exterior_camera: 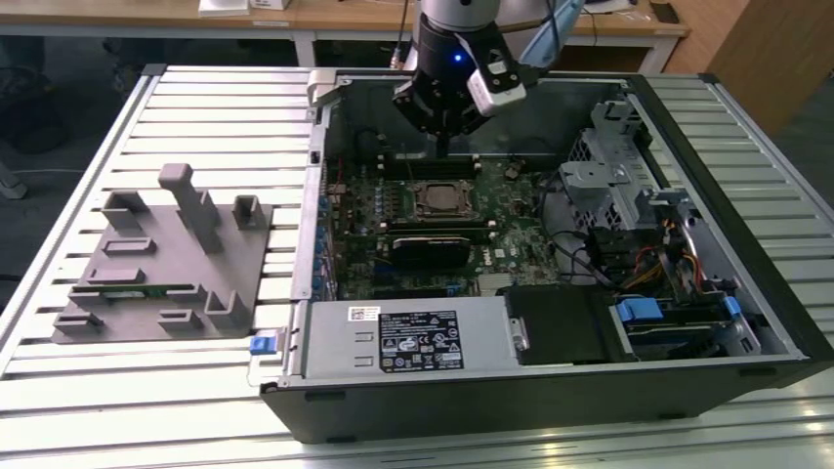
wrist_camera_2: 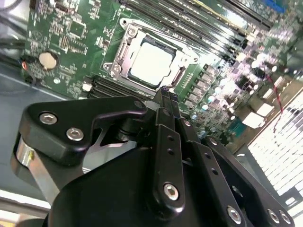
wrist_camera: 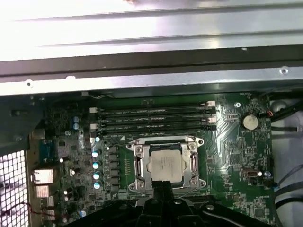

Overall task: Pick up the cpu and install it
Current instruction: 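Install the first cpu locking lever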

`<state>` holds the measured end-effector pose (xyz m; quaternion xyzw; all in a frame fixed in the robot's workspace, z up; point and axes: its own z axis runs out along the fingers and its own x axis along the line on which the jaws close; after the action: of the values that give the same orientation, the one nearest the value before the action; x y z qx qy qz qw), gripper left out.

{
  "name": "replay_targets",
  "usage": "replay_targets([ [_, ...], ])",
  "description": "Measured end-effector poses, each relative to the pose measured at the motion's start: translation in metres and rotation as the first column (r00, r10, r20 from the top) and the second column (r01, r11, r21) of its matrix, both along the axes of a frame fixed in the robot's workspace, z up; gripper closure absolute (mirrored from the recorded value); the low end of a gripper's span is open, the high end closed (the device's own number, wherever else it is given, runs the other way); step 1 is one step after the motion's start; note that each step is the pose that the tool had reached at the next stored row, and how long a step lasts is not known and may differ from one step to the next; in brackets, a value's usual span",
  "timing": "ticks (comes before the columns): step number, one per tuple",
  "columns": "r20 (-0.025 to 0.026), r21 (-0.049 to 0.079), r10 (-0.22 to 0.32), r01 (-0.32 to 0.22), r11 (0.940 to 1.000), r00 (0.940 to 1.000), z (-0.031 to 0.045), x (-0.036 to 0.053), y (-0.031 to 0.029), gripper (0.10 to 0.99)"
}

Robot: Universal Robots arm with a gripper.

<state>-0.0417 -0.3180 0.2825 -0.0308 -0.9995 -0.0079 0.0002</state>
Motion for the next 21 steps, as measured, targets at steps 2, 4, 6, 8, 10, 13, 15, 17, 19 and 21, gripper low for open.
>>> replay_targets([
  [2, 0.0008, 0.0, 0.033, -0.033, 0.9995, 0.9995, -0.0001, 0.0, 0.0, 0.98],
  [4, 0.0033, 0.0, 0.055, -0.055, 0.9985, 0.9985, -0.0002, 0.0, 0.0, 0.98],
  [6, 0.0058, 0.0, 0.062, -0.062, 0.9981, 0.9981, -0.0003, -0.001, -0.0001, 0.98],
  [8, 0.0072, 0.0, 0.064, -0.064, 0.998, 0.9979, -0.0003, -0.003, -0.0001, 0.98],
  [10, 0.0082, 0.0, 0.066, -0.066, 0.9978, 0.9978, -0.0003, -0.0054, -0.0001, 0.98],
  [13, 0.0095, 0.0, 0.067, -0.067, 0.9977, 0.9977, -0.0004, -0.0106, -0.0001, 0.98],
  [15, 0.011, 0.001, 0.067, -0.067, 0.9977, 0.9977, -0.0005, -0.0146, -0.0001, 0.98],
  [17, 0.0125, 0.003, 0.067, -0.067, 0.9977, 0.9976, -0.0007, -0.0184, -0.0001, 0.98],
  [19, 0.0128, 0.003, 0.067, -0.068, 0.9977, 0.9976, -0.0011, -0.0219, -0.0001, 0.98],
  [21, 0.0128, 0.003, 0.067, -0.068, 0.9977, 0.9976, -0.0015, -0.0253, 0.0, 0.98],
])
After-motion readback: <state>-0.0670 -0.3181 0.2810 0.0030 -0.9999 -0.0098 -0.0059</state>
